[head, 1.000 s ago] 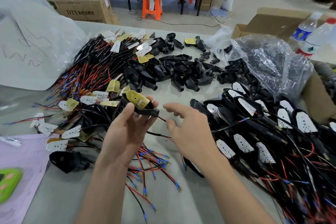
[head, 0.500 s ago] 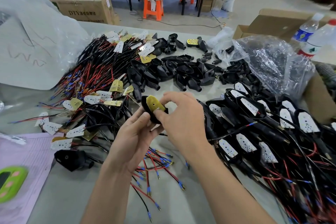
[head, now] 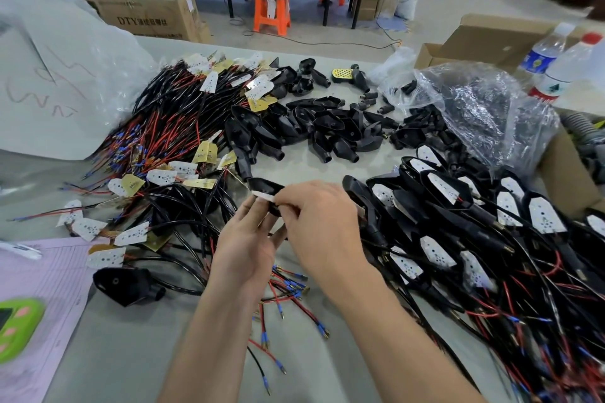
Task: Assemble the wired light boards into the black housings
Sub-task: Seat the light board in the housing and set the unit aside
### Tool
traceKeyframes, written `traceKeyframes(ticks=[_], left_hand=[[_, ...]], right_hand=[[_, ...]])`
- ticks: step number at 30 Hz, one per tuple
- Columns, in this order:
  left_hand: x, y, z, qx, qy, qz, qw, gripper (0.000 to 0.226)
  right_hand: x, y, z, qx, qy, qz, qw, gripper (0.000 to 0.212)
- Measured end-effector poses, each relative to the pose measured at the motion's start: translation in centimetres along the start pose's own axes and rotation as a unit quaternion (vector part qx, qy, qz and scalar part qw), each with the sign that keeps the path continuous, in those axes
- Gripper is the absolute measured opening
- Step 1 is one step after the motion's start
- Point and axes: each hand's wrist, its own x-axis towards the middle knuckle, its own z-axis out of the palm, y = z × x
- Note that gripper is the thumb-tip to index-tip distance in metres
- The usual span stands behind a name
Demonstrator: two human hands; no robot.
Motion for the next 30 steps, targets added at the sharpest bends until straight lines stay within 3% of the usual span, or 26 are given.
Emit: traceKeyframes(ticks=[2, 4, 7, 9, 12, 15, 17, 19, 21, 23, 26, 30], left_hand=[[0.1, -0.1, -0.1, -0.005, 0.027, -0.002, 1.000, 0.004], [0.0, -0.2, -0.2, -0.016, 0.051, -0.019, 0.998, 0.011], [-0.3, -0.2, -0.2, -0.004, 0.081, -0.026, 0.996, 0.017], [-0.3, -0.1, -0.2, 0.030, 0.110, -0.015, 0.993, 0.016], [0.0, 0.1, -0.3, 0.072, 0.162, 0.019, 0.984, 0.013], [0.2, 1.0, -0.2, 0.020, 0.188, 0.051, 0.981, 0.009], [0.3, 1.7, -0.5, -0.045, 0.200, 0.048, 0.978, 0.017], [0.5, 2.4, -1.2, -0.080, 0.213, 0.035, 0.973, 0.028], [0.2, 2.8, -1.8, -0.070, 0.214, 0.023, 0.974, 0.030], [-0.4, 2.9, -2.1, -0.016, 0.195, 0.014, 0.981, 0.023], [-1.4, 2.8, -2.5, 0.176, 0.138, 0.005, 0.975, 0.013], [-3.0, 1.1, -0.9, 0.412, -0.012, -0.037, 0.910, 0.019]], right_hand=[[-0.6, 0.2, 0.3, 0.000, -0.057, -0.003, 0.998, 0.033], [-1.3, 0.5, 0.9, -0.061, -0.113, -0.025, 0.991, 0.047], [-2.5, 1.0, 1.8, -0.055, -0.146, -0.025, 0.987, 0.047], [-2.8, 1.1, 2.0, 0.007, -0.129, -0.018, 0.991, 0.042], [-4.2, 1.3, 1.9, 0.079, -0.028, -0.028, 0.996, 0.036], [-6.2, 1.9, 1.6, 0.168, 0.005, 0.107, 0.980, 0.023], [-6.8, 2.3, 1.7, 0.296, -0.050, 0.258, 0.919, 0.015], [-6.1, 2.3, 1.5, 0.486, -0.061, 0.363, 0.793, 0.018], [-4.3, 2.7, 1.1, 0.607, -0.014, 0.389, 0.693, 0.039], [-1.8, 3.3, 0.1, 0.657, 0.030, 0.389, 0.646, 0.037], [2.1, 4.2, -1.1, 0.675, -0.006, 0.353, 0.648, 0.028], [6.0, 4.1, -1.9, 0.605, -0.032, 0.315, 0.731, 0.026]])
